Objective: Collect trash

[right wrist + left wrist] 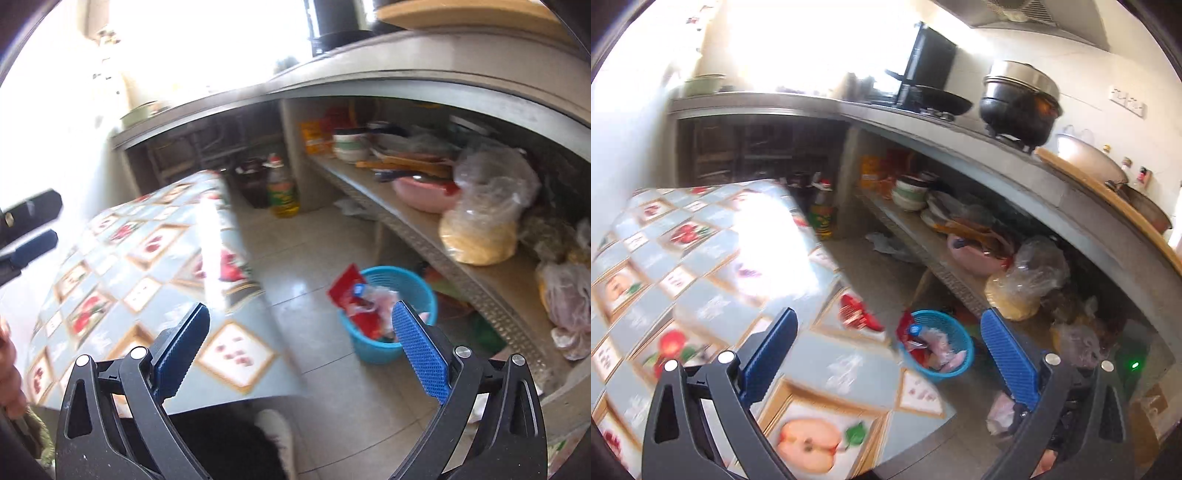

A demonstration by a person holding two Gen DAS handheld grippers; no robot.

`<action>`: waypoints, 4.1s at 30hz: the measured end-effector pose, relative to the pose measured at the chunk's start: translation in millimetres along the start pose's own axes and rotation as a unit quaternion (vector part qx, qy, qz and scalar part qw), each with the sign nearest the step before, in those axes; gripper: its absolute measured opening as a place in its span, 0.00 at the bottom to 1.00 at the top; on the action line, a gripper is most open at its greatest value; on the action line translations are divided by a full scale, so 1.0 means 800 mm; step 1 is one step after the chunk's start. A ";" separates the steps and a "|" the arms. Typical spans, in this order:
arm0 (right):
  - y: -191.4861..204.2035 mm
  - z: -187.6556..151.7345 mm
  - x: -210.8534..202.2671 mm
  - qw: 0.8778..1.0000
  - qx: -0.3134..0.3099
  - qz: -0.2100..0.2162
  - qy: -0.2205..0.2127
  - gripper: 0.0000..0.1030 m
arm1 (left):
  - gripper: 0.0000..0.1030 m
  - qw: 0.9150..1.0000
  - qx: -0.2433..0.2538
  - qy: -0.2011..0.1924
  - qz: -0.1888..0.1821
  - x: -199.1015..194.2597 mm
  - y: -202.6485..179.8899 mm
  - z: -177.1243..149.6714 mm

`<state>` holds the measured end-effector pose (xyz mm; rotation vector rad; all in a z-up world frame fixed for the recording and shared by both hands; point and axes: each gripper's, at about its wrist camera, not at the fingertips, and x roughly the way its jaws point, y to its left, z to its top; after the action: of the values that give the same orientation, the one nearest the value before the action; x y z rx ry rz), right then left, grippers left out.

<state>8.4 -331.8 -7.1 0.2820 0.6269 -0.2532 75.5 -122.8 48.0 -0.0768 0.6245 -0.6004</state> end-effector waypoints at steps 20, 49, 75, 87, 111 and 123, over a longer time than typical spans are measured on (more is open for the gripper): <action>0.105 -0.059 -0.060 0.994 -0.108 -0.007 -0.013 0.92 | 0.95 0.970 0.018 0.065 0.235 -0.073 0.040 -0.126; 0.038 -0.069 -0.078 0.991 -0.082 -0.102 0.009 0.92 | 0.95 0.954 0.029 0.080 0.286 -0.057 0.021 -0.119; 0.033 -0.075 -0.066 0.991 -0.087 -0.098 0.017 0.92 | 0.95 0.949 0.056 0.109 0.290 -0.044 0.012 -0.127; 0.036 -0.073 -0.069 0.991 -0.091 -0.096 0.012 0.92 | 0.95 0.950 0.055 0.115 0.284 -0.043 0.012 -0.128; 0.039 -0.067 -0.075 0.990 -0.098 -0.097 0.002 0.92 | 0.95 0.954 0.048 0.107 0.278 -0.047 0.014 -0.126; 0.039 -0.065 -0.076 0.990 -0.101 -0.096 0.000 0.92 | 0.95 0.954 0.046 0.106 0.276 -0.047 0.015 -0.126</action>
<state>-57.1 -276.6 -5.1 0.0267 0.6746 -0.3729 -0.2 -81.7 -17.0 0.2482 0.7852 -0.0919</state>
